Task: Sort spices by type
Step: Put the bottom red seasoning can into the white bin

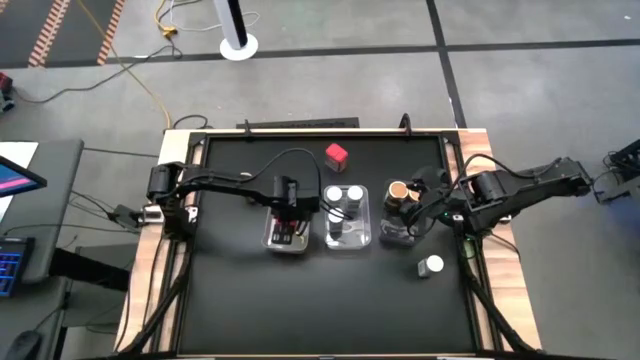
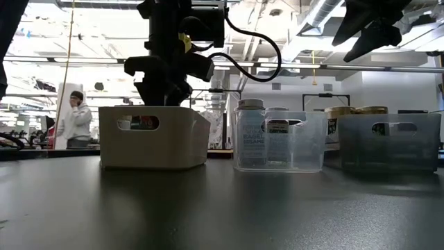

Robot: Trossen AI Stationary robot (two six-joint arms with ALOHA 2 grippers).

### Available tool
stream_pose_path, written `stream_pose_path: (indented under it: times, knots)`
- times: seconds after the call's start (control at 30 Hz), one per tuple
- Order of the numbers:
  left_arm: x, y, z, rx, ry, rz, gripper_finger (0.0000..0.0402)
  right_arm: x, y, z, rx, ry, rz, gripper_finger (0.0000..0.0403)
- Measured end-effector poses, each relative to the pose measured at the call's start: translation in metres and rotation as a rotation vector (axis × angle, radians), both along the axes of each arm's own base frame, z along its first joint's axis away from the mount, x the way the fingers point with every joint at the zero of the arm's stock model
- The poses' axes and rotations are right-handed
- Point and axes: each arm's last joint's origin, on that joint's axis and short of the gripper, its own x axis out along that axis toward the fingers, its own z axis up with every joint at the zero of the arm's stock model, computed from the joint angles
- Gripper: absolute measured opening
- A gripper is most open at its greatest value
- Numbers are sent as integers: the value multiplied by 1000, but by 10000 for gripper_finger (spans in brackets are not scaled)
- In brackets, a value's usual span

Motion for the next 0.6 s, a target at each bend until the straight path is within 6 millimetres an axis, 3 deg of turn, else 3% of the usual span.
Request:
stream_pose_path:
  times: [0.27, 0.6]
  knots:
    - [0, 0, 0, -25, 0, -5, 290, 0, 0, 0, 0, 0, -1, 315]
    - [-1, 0, 6, -30, 15, 37, 292, 0, 0, 0, 0, 0, 0, 315]
